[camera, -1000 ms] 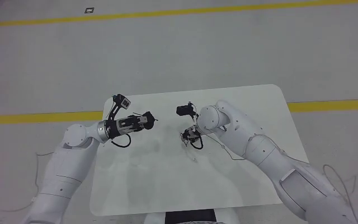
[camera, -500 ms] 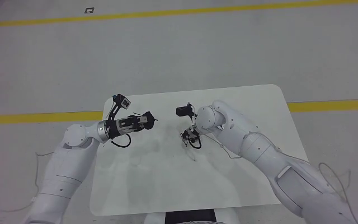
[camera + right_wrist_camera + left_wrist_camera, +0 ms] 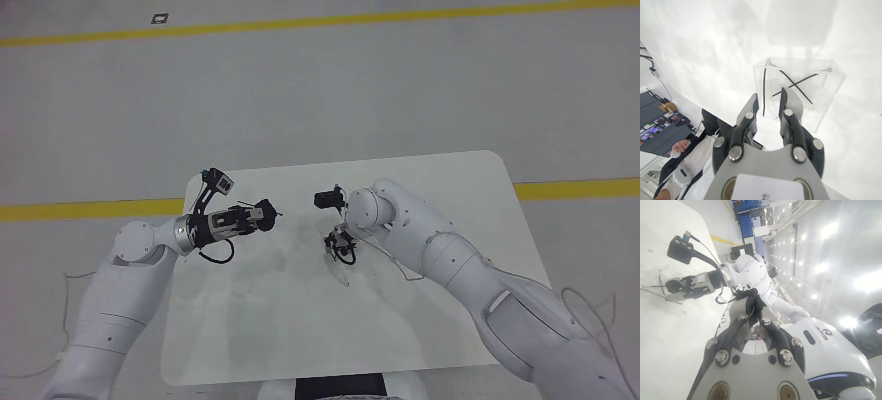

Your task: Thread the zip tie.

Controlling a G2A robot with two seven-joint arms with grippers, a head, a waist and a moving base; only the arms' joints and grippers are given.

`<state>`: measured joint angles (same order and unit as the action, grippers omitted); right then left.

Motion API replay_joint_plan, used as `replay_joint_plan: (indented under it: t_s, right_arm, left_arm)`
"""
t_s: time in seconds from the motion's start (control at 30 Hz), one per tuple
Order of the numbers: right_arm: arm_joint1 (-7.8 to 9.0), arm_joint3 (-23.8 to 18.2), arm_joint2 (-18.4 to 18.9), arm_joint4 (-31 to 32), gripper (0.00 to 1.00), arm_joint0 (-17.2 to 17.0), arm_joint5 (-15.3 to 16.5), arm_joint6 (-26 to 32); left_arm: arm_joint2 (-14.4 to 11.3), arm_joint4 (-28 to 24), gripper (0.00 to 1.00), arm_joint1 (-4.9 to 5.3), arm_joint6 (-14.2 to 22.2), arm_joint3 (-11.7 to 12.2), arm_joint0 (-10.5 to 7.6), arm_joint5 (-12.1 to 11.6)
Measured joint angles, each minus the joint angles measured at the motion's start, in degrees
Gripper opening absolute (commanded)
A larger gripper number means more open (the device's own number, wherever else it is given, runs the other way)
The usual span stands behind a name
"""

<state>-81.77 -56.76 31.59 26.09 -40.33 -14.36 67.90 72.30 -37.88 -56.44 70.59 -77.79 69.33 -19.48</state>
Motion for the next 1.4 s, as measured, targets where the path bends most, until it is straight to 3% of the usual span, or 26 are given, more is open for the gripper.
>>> replay_joint_plan:
  t_s: [0.3,0.37,0.47,0.53,0.6,0.77,1.07,1.4]
  right_arm:
    - [-1.27,2.17,-0.8,-0.21,0.2,0.64,0.8,0.22]
    - [-1.5,2.64,-0.89,-0.27,0.13,0.78,0.89,0.21]
    - [-1.84,3.32,-0.93,-0.37,0.11,1.0,1.04,0.18]
    - [-2.02,3.67,-0.89,-0.4,0.14,1.1,1.15,0.13]
    - [-2.17,3.86,-0.84,-0.36,0.24,1.18,1.19,0.17]
    - [-2.31,3.25,-0.59,0.07,0.27,1.3,0.85,0.54]
    - [-1.72,0.97,0.74,2.19,0.27,0.77,-1.11,0.91]
    - [0.66,-4.22,4.11,6.82,0.25,-1.7,-5.14,2.68]
  left_arm:
    - [0.0,0.0,0.0,0.0,0.0,0.0,0.0,0.0]
    - [0.0,0.0,0.0,0.0,0.0,0.0,0.0,0.0]
    - [0.0,0.0,0.0,0.0,0.0,0.0,0.0,0.0]
    - [0.0,0.0,0.0,0.0,0.0,0.0,0.0,0.0]
    - [0.0,0.0,0.0,0.0,0.0,0.0,0.0,0.0]
    - [0.0,0.0,0.0,0.0,0.0,0.0,0.0,0.0]
    - [0.0,0.0,0.0,0.0,0.0,0.0,0.0,0.0]
    - [0.0,0.0,0.0,0.0,0.0,0.0,0.0,0.0]
